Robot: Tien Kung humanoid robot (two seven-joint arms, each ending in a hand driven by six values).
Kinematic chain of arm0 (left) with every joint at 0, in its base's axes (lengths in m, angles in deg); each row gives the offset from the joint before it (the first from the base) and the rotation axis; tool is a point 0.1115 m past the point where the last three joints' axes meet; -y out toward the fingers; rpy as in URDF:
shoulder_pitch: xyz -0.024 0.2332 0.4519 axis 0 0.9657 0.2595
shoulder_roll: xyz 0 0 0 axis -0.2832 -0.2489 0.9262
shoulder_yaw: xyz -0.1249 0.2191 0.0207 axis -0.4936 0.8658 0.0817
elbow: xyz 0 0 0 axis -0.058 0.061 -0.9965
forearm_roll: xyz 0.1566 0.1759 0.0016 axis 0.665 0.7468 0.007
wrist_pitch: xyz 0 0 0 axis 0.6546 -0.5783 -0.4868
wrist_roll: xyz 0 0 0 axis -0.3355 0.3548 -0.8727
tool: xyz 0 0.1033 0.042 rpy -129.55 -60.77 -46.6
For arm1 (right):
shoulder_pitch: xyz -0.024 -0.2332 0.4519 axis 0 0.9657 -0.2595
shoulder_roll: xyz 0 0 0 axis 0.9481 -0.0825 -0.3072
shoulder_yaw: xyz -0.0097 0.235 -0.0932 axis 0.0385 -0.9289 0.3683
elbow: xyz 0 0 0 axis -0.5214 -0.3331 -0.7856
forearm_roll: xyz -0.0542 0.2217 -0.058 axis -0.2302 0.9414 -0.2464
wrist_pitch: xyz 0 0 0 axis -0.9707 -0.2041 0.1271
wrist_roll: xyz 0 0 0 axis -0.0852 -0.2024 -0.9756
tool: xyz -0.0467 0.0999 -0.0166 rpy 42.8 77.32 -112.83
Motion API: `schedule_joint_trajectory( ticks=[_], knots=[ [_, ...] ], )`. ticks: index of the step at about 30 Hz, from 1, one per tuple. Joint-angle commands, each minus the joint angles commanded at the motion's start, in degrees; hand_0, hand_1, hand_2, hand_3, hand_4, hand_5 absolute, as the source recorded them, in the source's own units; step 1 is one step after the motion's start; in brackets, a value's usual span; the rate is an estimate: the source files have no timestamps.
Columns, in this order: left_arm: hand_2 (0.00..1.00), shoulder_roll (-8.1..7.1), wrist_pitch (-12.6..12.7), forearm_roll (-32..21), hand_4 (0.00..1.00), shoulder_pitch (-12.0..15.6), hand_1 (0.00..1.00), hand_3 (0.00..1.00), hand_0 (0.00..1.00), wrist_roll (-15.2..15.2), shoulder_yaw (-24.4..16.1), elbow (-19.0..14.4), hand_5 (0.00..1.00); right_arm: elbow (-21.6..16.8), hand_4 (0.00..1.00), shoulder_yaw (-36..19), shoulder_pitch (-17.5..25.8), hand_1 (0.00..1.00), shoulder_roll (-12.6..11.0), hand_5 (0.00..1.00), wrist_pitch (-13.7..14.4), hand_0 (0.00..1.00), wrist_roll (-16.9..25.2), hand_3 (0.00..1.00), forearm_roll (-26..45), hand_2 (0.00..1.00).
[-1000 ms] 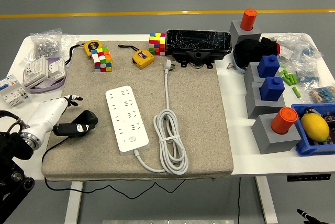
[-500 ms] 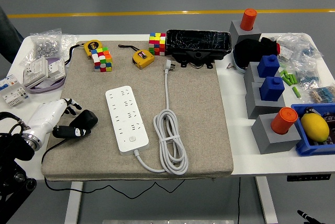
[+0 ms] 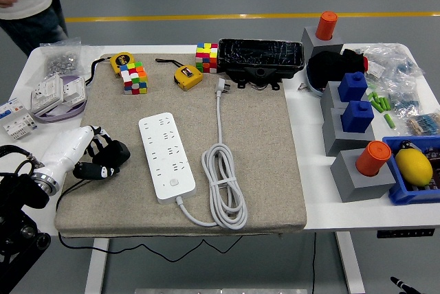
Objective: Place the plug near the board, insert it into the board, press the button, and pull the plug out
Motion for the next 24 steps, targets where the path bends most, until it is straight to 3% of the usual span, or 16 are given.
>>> schedule_joint_trajectory(
  ticks=[5, 15, 24],
  knots=[
    [0.414, -1.48, 0.7, -3.1, 0.801, -2.5, 0.359, 0.535, 0.335, 2.7, 2.6, -1.2, 0.002, 0.0, 0.998, 0.0, -0.1, 0.671, 0.0, 0.565, 0.0, 0.661, 0.0, 0.587, 0.1, 0.677],
    [0.409, -3.68, -0.5, -2.4, 0.799, -10.2, 0.348, 0.530, 0.342, 1.6, 11.4, 0.0, 0.002, -0.2, 0.998, 0.2, -0.2, 0.671, -0.2, 0.566, 0.0, 0.659, 0.0, 0.587, 0.3, 0.677],
    [0.406, -4.43, -1.2, -1.9, 0.798, -9.4, 0.343, 0.529, 0.343, 1.7, 11.8, -0.4, 0.002, 0.3, 0.998, 0.4, 0.0, 0.671, -0.1, 0.566, 0.0, 0.657, 0.0, 0.586, 0.4, 0.677]
  ],
)
